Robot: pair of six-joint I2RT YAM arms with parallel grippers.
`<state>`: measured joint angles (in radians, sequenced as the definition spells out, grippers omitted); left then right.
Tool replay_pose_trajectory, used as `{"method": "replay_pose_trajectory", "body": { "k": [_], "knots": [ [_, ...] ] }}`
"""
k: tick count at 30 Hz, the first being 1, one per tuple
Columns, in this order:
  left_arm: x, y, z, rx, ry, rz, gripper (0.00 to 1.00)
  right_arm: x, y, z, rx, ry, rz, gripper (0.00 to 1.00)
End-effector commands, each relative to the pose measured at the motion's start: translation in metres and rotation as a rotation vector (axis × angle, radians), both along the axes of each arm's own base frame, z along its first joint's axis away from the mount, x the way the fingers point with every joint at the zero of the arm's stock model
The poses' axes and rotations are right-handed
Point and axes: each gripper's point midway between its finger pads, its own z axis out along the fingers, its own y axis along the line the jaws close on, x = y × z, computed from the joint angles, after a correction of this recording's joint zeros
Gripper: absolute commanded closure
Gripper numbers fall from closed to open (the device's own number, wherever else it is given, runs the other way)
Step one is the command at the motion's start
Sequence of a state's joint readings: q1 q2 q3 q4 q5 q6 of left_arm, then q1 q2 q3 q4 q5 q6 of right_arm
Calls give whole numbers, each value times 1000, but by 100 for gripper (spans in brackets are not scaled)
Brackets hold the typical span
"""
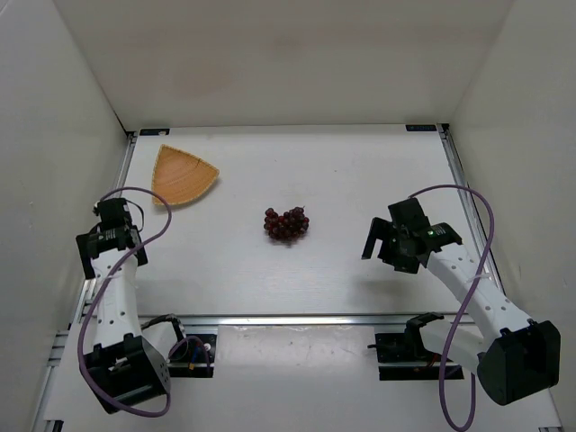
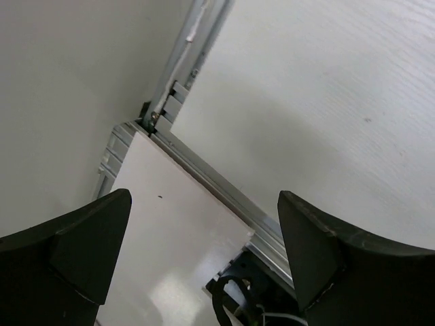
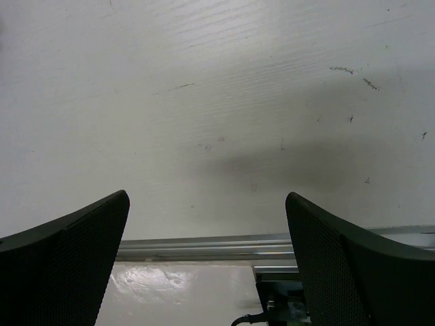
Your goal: Place and organize the fake fruits in the fruit bowl
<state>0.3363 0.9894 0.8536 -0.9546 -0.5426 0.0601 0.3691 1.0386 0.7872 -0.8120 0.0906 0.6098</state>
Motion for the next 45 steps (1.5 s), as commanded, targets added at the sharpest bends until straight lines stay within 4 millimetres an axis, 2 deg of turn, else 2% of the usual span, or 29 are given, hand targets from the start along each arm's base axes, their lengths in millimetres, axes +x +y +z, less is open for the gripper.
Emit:
{"method": "replay_pose_trajectory", "body": {
  "k": [1, 3, 5, 8, 9, 11, 12, 13, 14, 15, 16, 17, 18, 19, 20, 21, 22, 23, 24, 28, 30, 33, 36, 39, 40, 41, 42, 44, 45],
  "knots": [
    [11, -10, 9, -54, -48, -57, 0, 6, -2, 9, -21, -50, 24, 0],
    [22, -27, 10, -139, -53, -191, 0, 11, -1, 17, -19, -73, 36, 0],
    [50, -58, 26, -221, -102, -447, 0, 17, 3, 22, -22, -77, 74, 0],
    [89, -103, 53, -129, -52, -740, 0, 25, 2, 27, -51, -65, 87, 0],
    [103, -116, 45, -104, 26, -799, 0, 26, 0, 27, -69, -61, 91, 0],
    [126, -156, 59, 18, 91, -960, 0, 33, 2, 34, -71, -74, 101, 0],
    [137, -173, 46, 26, 176, -1020, 0, 35, 3, 35, -75, -75, 110, 0],
    [145, -204, 47, 41, 188, -1122, 0, 35, 3, 35, -75, -75, 110, 0],
    [159, -227, 61, 40, 155, -1198, 0, 38, 4, 40, -74, -91, 117, 0],
    [167, -248, 61, 24, 152, -1265, 0, 41, 5, 45, -70, -104, 116, 0],
    [176, -270, 44, -2, 206, -1326, 0, 42, 3, 45, -77, -107, 112, 0],
    [186, -308, 55, -38, 157, -1430, 0, 42, 2, 45, -85, -109, 108, 0],
    [191, -327, 51, -65, 161, -1477, 0, 42, 2, 47, -81, -120, 107, 0],
    [198, -347, 28, -100, 217, -1510, 0, 42, -1, 50, -88, -135, 100, 0],
    [197, -375, 21, -163, 217, -1575, 0, 41, -1, 49, -86, -125, 92, 0],
    [205, -397, 32, -194, 180, -1614, 0, 41, -3, 53, -90, -141, 85, 0],
    [204, -412, 26, -225, 204, -1656, 0, 38, -4, 55, -85, -144, 77, 0],
    [195, -434, 1, -297, 280, -1700, 0, 34, -7, 51, -100, -124, 74, 0],
    [198, -449, 2, -310, 263, -1741, 0, 31, -10, 55, -100, -138, 59, 0],
    [190, -473, -46, -320, 363, -1804, 0, 20, -23, 55, -142, -140, 28, 0],
    [189, -468, -80, -317, 452, -1778, 0, 17, -27, 61, -141, -164, 7, 0],
    [188, -457, -109, -361, 544, -1728, 0, 11, -34, 61, -148, -180, -28, 0],
    [189, -446, -131, -382, 600, -1680, 0, 7, -36, 61, -139, -195, -57, 0],
    [193, -437, -136, -362, 609, -1630, 4, 6, -39, 59, -140, -194, -66, 0],
    [195, -435, -136, -374, 601, -1600, 10, 9, -38, 61, -135, -205, -67, 0],
    [192, -433, -132, -379, 604, -1588, 28, 12, -37, 62, -130, -218, -68, 0],
    [193, -434, -127, -381, 589, -1583, 37, 12, -36, 60, -135, -207, -67, 0],
    [192, -427, -101, -406, 544, -1551, 57, 21, -31, 59, -120, -215, -62, 0],
    [190, -426, -90, -409, 519, -1544, 77, 24, -27, 61, -108, -219, -45, 0]
  ]
}}
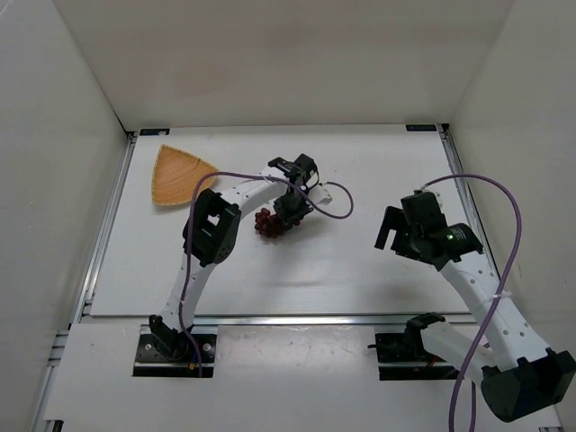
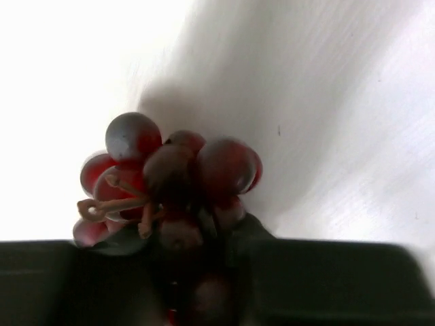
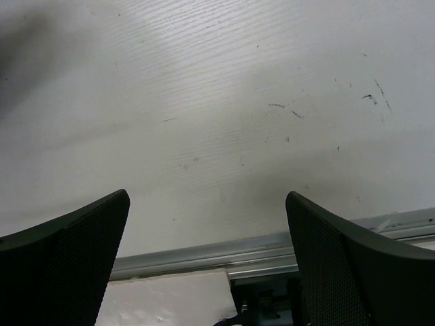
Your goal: Place and organize the fake fruits in the fruit bowl
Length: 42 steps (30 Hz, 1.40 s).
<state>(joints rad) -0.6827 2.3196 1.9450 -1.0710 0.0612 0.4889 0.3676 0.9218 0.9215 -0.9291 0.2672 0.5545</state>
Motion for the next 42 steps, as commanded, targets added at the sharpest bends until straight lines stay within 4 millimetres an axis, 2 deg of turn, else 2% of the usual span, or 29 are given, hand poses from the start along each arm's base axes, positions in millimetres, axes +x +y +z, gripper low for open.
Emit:
{"method": "replay_pose_trajectory", "body": {
  "k": [1, 3, 4, 6, 7, 8, 9, 11, 12, 13, 14, 15, 16, 17, 20, 21, 22, 23, 24, 25, 28, 31, 33, 35, 37, 38, 40, 41, 42],
  "knots": [
    [-6, 14, 64, -74, -44, 84, 84, 16, 8, 2, 16, -30, 12, 0],
    [-5, 33, 87, -90, -73, 147, 86, 29, 16, 4, 32, -38, 33, 0],
    [-1, 40, 118, -127, -140, 162, 86, 32, 19, 1, 38, -31, 39, 0],
    [10, 67, 145, -122, -219, 234, 86, 45, 31, 3, 70, -34, 59, 0],
    [12, 80, 171, -148, -278, 274, 85, 48, 34, -4, 67, -11, 73, 0],
    [19, 92, 183, -158, -318, 305, 83, 56, 39, 0, 81, -26, 79, 0],
    [34, 118, 192, -154, -370, 375, 82, 60, 44, 0, 95, -25, 89, 0],
    [47, 150, 209, -155, -455, 456, 80, 71, 50, -2, 100, -16, 94, 0],
    [59, 183, 209, -112, -489, 528, 78, 76, 54, 0, 112, -20, 101, 0],
    [65, 198, 211, -99, -512, 566, 77, 80, 56, -5, 106, -1, 101, 0],
    [73, 212, 201, -65, -504, 584, 76, 85, 61, 2, 110, -15, 110, 0],
    [84, 237, 199, -40, -518, 630, 76, 90, 62, 3, 106, -22, 119, 0],
    [91, 248, 196, -34, -521, 658, 76, 94, 64, 1, 103, -12, 119, 0],
    [101, 259, 180, -13, -498, 683, 76, 96, 65, 1, 103, -12, 119, 0],
    [130, 294, 173, -19, -509, 763, 73, 102, 68, 5, 106, -14, 132, 0],
    [140, 302, 150, 2, -473, 777, 73, 105, 69, 5, 106, -13, 132, 0],
    [150, 311, 156, -12, -487, 796, 71, 105, 69, 5, 106, -13, 132, 0],
    [157, 309, 152, -27, -482, 802, 69, 107, 70, 6, 101, -15, 139, 0],
    [162, 315, 149, -25, -484, 814, 50, 105, 69, 4, 97, -5, 139, 0],
    [166, 313, 139, -30, -467, 809, 37, 104, 66, 3, 85, 0, 132, 0],
    [176, 313, 137, -39, -488, 810, 8, 103, 62, 2, 66, 5, 120, 0],
    [177, 324, 139, -10, -513, 855, 0, 99, 61, -1, 64, 11, 120, 0],
    [175, 333, 147, -4, -533, 896, 0, 96, 60, -1, 65, 10, 120, 0],
    [169, 335, 182, -53, -593, 922, 0, 94, 59, -5, 67, 20, 112, 0],
    [165, 328, 218, -126, -647, 913, 0, 90, 57, -9, 63, 31, 112, 0],
    [156, 327, 252, -182, -700, 903, 0, 90, 57, -9, 63, 31, 112, 0],
    [145, 325, 288, -216, -769, 884, 0, 89, 57, -7, 66, 22, 112, 0],
    [131, 329, 313, -235, -820, 889, 0, 89, 57, -7, 66, 22, 112, 0],
    [122, 339, 309, -215, -809, 900, 0, 91, 58, -6, 69, 13, 112, 0]
  ]
}}
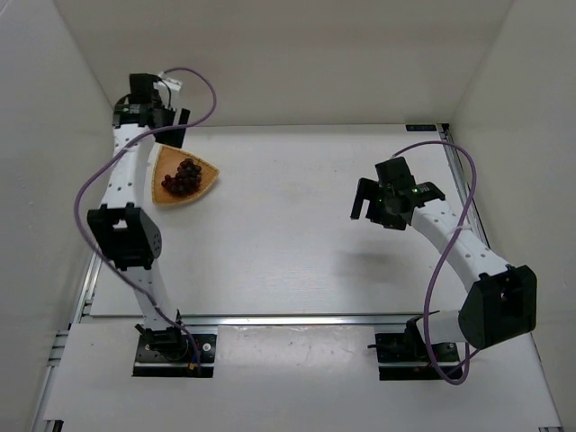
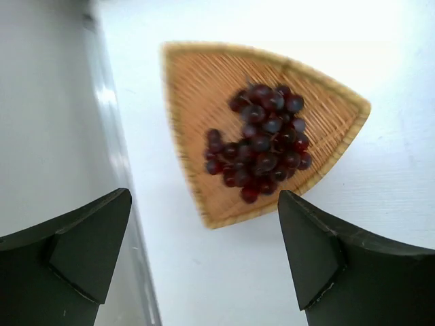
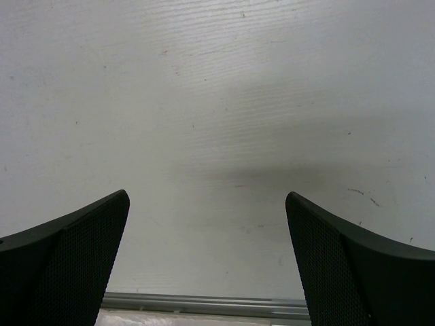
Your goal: Place and organize the fake fruits in the fruit bowl
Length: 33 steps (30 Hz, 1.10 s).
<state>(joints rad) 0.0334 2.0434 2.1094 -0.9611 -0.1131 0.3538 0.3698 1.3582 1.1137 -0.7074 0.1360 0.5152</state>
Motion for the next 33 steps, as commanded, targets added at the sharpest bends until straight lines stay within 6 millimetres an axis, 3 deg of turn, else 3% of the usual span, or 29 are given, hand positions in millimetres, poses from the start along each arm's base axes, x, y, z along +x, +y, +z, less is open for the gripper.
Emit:
{"method": "replay_pose_trajectory", "body": {
  "k": [1, 2, 3, 4, 5, 6, 7, 9, 10, 12, 13, 15, 16, 19, 33],
  "knots": [
    [-42, 14, 112, 4, -238, 13, 0, 1, -1, 11, -2, -45, 5, 0],
    [-59, 22, 118, 20, -244, 41, 0, 0, -1, 10, 1, -52, 5, 0],
    [-77, 44, 83, 62, -142, 103, 0, 0, 0, 8, 8, -48, 10, 0],
    [-95, 56, 67, 77, -87, 140, 0, -1, 0, 11, 12, -60, 10, 0],
    [-116, 67, 63, 86, -72, 178, 0, -2, 0, 10, 14, -64, 10, 0],
    [-137, 92, 48, 84, -28, 248, 0, -3, 1, 8, 23, -60, 16, 0],
    [-161, 99, 12, 62, 61, 276, 0, -5, 1, 4, 20, -52, 17, 0],
    [-201, 125, 3, 35, 67, 373, 0, -9, 1, 2, 25, -45, 22, 0],
    [-225, 128, -23, 18, 135, 405, 0, -10, 2, 0, 33, -42, 27, 0],
    [-256, 131, -29, 7, 137, 446, 0, -7, 3, 1, 36, -52, 27, 0],
    [-277, 133, -51, -21, 181, 483, 0, -8, 5, 1, 46, -48, 34, 0],
    [-296, 127, -57, -35, 175, 490, 0, -4, 12, 1, 71, -55, 48, 0],
    [-308, 121, -71, -57, 207, 493, 0, -5, 13, -1, 75, -44, 53, 0],
    [-321, 113, -79, -95, 195, 523, 0, 1, 20, -2, 97, -42, 56, 0],
    [-329, 98, -90, -172, 185, 563, 0, 12, 25, -7, 92, -32, 77, 0]
  ]
}}
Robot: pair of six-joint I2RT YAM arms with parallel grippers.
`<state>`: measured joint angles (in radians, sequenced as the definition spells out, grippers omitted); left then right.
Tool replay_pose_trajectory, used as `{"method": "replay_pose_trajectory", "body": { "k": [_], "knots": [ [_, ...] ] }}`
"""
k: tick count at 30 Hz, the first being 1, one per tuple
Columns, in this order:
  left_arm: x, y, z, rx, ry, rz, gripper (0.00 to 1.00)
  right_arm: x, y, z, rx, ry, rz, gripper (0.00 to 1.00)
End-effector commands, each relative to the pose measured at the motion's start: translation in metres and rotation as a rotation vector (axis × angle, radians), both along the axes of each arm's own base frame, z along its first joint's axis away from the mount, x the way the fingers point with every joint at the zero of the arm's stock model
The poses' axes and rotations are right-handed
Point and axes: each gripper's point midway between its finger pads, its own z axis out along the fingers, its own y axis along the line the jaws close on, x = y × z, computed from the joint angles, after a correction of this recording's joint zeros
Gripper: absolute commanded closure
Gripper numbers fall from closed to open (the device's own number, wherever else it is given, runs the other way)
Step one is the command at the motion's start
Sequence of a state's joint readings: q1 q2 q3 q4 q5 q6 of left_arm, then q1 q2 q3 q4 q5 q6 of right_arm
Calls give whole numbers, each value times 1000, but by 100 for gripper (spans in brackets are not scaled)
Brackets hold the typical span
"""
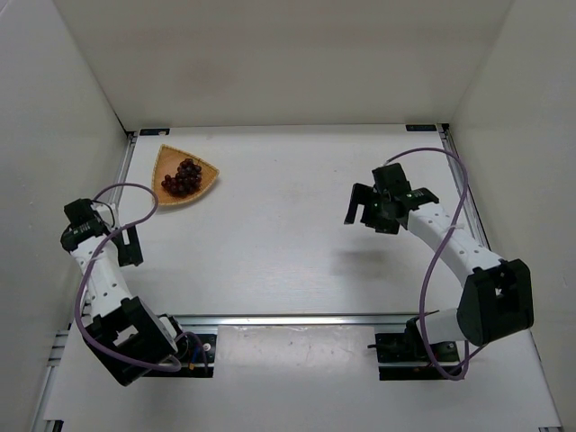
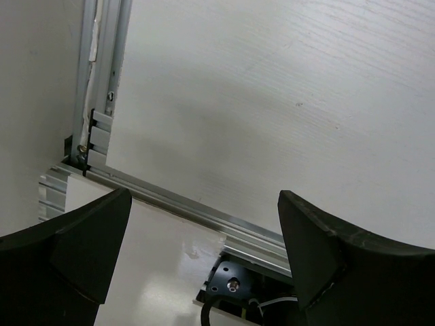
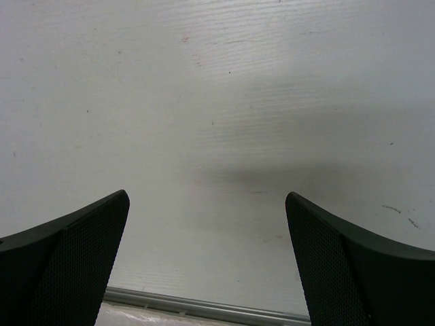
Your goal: Place and organize the fake fruits in the fruit bowl
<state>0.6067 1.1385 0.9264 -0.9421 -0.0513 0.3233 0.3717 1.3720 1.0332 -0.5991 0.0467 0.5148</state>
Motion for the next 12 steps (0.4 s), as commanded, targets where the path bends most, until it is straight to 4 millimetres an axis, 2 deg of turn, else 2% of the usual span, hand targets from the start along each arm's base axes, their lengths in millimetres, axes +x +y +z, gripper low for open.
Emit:
{"method": "replay_pose_trajectory", "body": {
  "k": [1, 12],
  "knots": [
    [2, -4, 6, -7, -51, 8, 0, 16, 9, 17, 22, -57, 25, 0],
    [5, -8, 3, -31, -56, -16, 0, 26, 14, 22, 25, -59, 38, 0]
  ]
}}
